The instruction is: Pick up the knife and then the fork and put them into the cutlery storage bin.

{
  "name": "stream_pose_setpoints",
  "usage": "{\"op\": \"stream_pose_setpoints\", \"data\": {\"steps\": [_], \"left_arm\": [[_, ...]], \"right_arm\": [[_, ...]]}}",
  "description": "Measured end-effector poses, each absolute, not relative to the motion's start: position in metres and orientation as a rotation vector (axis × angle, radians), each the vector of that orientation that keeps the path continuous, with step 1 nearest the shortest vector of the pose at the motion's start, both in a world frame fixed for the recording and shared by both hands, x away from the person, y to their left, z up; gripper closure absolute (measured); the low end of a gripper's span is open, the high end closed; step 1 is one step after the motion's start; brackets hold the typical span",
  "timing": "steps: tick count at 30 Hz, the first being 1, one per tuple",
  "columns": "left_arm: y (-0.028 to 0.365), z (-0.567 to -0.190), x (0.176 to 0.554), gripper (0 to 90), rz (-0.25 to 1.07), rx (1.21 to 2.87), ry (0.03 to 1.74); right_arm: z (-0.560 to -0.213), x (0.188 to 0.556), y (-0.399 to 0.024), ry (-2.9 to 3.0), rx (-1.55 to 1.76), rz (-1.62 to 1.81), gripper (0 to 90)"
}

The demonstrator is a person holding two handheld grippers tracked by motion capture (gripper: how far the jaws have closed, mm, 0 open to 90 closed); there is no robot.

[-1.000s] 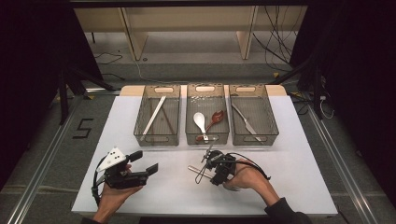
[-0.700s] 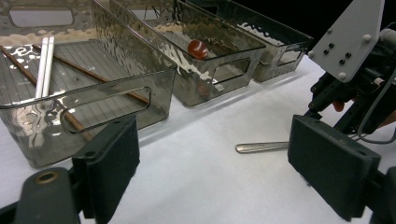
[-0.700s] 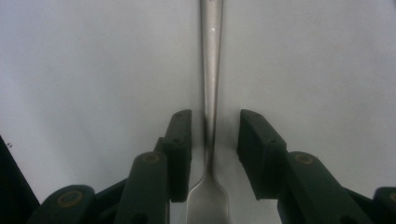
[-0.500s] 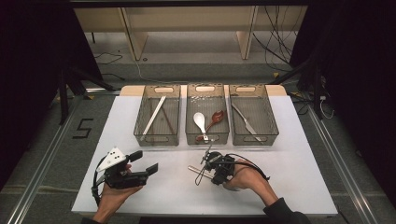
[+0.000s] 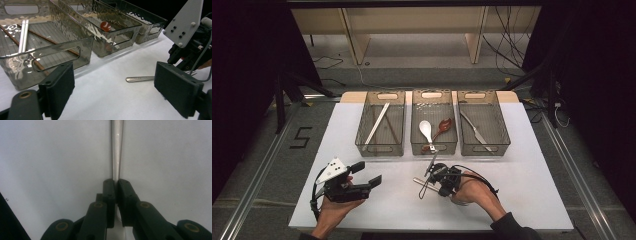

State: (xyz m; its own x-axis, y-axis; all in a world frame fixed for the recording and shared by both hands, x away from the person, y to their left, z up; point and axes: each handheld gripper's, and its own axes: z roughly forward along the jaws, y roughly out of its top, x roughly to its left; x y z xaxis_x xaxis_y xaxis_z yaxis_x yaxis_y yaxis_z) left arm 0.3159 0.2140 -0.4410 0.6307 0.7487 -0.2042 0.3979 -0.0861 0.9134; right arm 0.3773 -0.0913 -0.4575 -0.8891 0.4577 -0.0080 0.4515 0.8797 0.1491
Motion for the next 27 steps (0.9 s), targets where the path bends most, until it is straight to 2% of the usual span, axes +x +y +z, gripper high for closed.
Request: {"op": "stream_pose_setpoints", "data": {"steps": [16, 27], "left_arm": [[0.215, -0.441, 0.316, 16.3, 0.384, 1.706, 0.946], [0.215, -0.441, 0.316, 16.3, 0.382, 1.704, 0.948]], "right_arm": [[-0.453, 0.379, -0.098, 3.023, 0.705, 0.247, 85.9], [-0.434, 0.384, -0.112, 2.965, 0.739, 0.346, 85.8]]}}
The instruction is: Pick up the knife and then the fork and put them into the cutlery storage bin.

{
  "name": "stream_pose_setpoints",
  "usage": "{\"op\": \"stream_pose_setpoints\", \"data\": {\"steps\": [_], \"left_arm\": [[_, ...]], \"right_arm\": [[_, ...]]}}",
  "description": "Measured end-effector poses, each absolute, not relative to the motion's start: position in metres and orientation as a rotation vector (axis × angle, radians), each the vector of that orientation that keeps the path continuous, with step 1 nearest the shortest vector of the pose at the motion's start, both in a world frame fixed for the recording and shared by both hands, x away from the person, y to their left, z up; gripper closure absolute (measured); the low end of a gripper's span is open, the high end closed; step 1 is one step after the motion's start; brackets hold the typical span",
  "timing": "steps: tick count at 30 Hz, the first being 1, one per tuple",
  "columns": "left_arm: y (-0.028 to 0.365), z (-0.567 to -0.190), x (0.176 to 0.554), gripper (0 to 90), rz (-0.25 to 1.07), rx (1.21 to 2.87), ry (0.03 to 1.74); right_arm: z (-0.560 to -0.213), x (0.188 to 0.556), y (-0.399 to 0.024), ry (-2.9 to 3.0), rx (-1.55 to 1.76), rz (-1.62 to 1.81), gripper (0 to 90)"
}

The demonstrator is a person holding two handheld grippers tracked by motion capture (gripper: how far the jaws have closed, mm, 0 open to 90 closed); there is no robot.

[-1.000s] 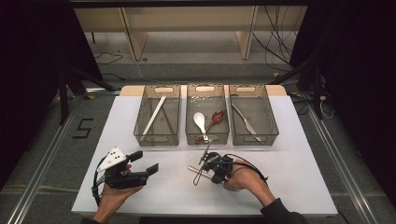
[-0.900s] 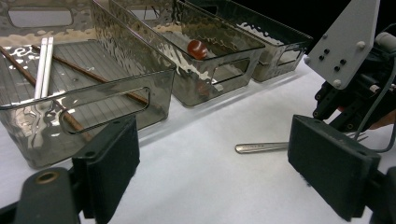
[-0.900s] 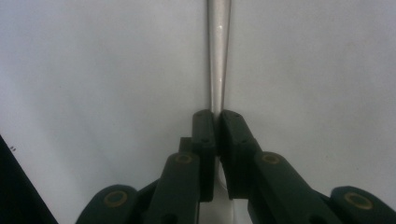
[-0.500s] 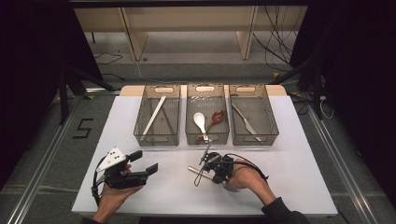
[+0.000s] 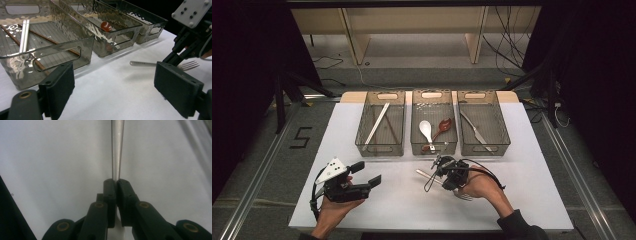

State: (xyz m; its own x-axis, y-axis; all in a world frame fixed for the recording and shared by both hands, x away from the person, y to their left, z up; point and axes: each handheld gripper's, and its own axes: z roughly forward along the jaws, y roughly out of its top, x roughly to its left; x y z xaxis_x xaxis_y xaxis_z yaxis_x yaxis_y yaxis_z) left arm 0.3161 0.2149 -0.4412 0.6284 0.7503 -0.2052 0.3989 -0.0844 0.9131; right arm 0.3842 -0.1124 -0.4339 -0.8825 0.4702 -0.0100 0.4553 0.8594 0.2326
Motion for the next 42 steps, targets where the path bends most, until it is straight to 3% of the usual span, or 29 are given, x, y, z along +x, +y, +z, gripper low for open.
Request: {"op": "stream_pose_setpoints", "data": {"steps": [42], "left_arm": [[0.215, -0.443, 0.317, 16.3, 0.386, 1.701, 0.952]], "right_arm": [[-0.389, 0.41, -0.173, 2.773, 0.975, 0.583, 85.7]]}}
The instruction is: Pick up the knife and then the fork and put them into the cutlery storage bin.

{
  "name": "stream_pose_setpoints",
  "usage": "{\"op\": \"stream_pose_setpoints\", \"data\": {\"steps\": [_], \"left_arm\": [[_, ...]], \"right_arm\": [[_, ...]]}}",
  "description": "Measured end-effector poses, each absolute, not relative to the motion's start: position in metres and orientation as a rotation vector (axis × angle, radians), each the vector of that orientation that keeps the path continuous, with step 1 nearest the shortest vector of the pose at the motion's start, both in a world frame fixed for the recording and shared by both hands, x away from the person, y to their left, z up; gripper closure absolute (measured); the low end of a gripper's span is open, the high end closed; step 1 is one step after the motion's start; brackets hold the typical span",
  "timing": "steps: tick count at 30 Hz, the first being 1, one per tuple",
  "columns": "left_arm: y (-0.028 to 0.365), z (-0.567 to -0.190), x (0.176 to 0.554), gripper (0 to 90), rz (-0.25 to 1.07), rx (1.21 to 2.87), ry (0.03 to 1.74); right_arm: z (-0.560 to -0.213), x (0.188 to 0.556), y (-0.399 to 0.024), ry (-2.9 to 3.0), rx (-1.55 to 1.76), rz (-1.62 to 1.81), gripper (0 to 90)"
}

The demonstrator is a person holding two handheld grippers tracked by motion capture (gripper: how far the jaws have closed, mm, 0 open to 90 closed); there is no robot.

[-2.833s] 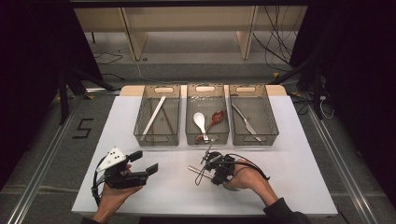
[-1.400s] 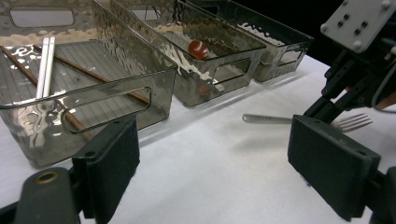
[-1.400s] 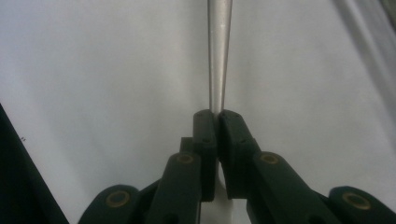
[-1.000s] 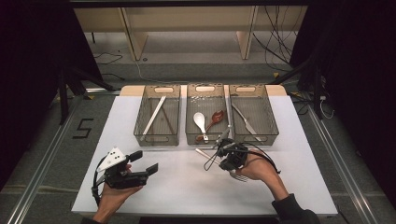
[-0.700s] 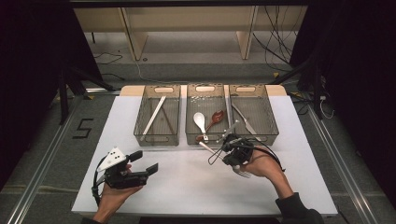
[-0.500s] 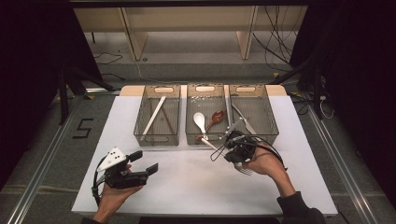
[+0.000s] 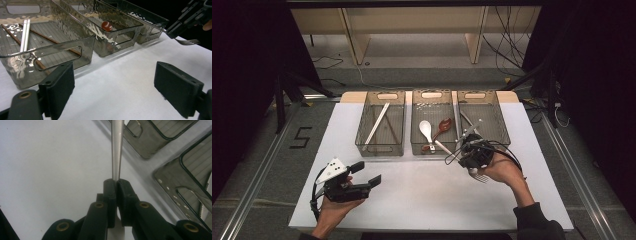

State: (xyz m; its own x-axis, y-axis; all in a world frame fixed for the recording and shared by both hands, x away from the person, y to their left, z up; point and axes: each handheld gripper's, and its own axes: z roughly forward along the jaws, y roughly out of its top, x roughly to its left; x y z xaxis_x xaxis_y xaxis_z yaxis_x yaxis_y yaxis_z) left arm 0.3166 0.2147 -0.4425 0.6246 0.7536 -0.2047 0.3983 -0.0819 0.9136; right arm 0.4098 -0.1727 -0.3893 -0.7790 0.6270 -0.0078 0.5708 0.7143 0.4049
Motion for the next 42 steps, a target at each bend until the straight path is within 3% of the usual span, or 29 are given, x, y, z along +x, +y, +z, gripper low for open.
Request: {"op": "stream_pose_setpoints", "data": {"steps": [42], "left_arm": [[0.215, -0.443, 0.317, 16.3, 0.384, 1.701, 0.956]], "right_arm": [[-0.357, 0.442, -0.206, 2.646, 1.08, 0.651, 85.8]]}}
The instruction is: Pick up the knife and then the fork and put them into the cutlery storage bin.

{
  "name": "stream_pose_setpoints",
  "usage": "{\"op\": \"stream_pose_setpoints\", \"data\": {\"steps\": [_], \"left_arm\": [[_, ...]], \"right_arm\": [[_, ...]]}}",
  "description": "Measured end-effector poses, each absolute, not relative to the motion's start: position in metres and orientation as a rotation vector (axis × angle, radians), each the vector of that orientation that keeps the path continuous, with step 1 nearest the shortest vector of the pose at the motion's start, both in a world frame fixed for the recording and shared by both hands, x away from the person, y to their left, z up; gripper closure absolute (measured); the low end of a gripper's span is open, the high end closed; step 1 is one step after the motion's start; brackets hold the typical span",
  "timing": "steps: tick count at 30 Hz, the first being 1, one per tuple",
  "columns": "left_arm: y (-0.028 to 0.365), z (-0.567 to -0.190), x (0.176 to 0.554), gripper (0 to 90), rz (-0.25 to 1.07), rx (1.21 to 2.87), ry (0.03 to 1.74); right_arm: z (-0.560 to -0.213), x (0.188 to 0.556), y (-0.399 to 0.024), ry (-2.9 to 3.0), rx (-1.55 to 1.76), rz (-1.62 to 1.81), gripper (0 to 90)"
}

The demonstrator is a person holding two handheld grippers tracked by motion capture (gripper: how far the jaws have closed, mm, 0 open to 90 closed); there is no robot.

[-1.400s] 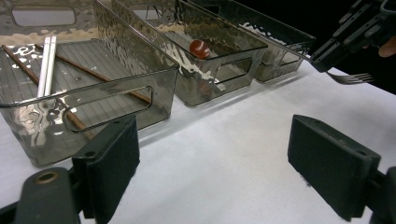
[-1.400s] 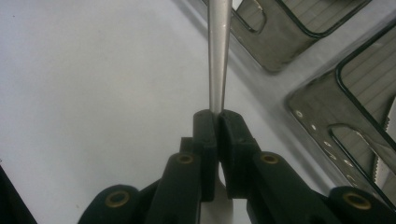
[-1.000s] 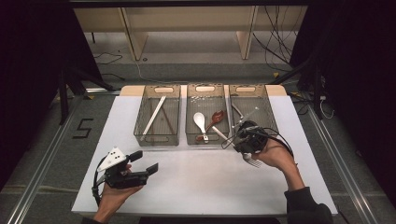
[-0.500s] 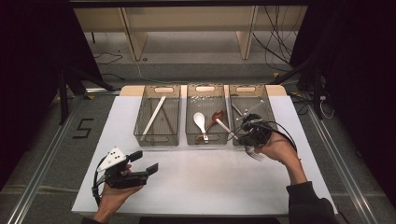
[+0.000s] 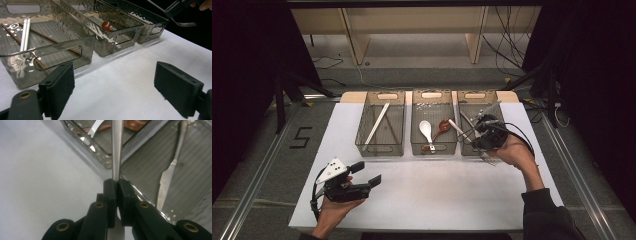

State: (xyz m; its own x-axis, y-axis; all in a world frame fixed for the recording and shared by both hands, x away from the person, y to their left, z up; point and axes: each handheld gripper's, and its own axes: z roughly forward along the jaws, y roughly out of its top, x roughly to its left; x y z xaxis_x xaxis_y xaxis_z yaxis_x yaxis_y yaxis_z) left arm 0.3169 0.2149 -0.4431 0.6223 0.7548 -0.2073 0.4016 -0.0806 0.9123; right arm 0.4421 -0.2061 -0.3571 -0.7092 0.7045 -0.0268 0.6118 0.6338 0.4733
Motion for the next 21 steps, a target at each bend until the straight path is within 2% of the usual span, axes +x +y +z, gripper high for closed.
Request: {"op": "stream_pose_setpoints", "data": {"steps": [21], "left_arm": [[0.215, -0.443, 0.317, 16.3, 0.383, 1.697, 0.958]], "right_arm": [[-0.349, 0.487, -0.227, 2.537, 1.243, 0.622, 85.8]]}}
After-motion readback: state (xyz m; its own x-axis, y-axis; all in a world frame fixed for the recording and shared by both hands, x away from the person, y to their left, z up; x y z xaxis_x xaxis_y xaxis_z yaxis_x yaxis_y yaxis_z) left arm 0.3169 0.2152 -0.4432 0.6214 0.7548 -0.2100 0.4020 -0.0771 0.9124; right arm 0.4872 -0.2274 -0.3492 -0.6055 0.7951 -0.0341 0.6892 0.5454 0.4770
